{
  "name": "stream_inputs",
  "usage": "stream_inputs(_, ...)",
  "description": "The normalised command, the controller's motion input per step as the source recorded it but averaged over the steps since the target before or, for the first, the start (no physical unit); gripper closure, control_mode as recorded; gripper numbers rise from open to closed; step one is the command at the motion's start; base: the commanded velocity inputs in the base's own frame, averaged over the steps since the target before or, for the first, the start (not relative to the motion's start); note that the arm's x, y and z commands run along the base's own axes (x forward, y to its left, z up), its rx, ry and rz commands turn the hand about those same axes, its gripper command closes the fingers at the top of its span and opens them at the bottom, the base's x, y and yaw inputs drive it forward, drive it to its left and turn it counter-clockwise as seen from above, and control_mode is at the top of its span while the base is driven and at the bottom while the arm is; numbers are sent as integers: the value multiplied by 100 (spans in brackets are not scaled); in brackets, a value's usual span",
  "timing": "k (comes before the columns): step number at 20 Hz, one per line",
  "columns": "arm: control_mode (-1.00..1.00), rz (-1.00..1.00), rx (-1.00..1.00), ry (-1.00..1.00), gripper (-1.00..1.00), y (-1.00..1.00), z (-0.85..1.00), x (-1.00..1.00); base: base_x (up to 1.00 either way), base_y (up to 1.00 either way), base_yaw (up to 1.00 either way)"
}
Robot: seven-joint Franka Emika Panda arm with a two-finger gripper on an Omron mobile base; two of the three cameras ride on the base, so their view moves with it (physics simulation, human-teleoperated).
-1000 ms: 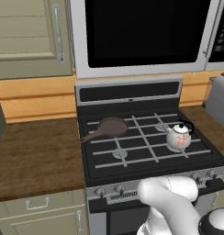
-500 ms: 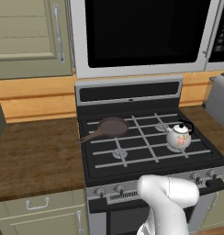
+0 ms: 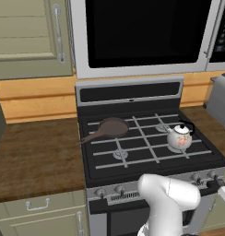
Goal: Pick the kettle from the counter and place it on a stove burner. Then turn the burner on.
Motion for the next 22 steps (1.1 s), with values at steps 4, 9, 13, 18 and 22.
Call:
stream_inputs(4,-100,-4,0,-8,-100,1,-19,44,0,0,0)
stream_inputs(9,-100,0,-7,-6,-100,-24,-36,9,0,0,0)
stream_inputs(13,-100,14,0,-12,-100,-65,-20,0,0,0,0)
stream_inputs(18,-100,13,-3,-12,-100,-51,-30,0,0,0,0)
stream_inputs(22,-100,5,-15,-2,-100,-16,-57,0,0,0,0)
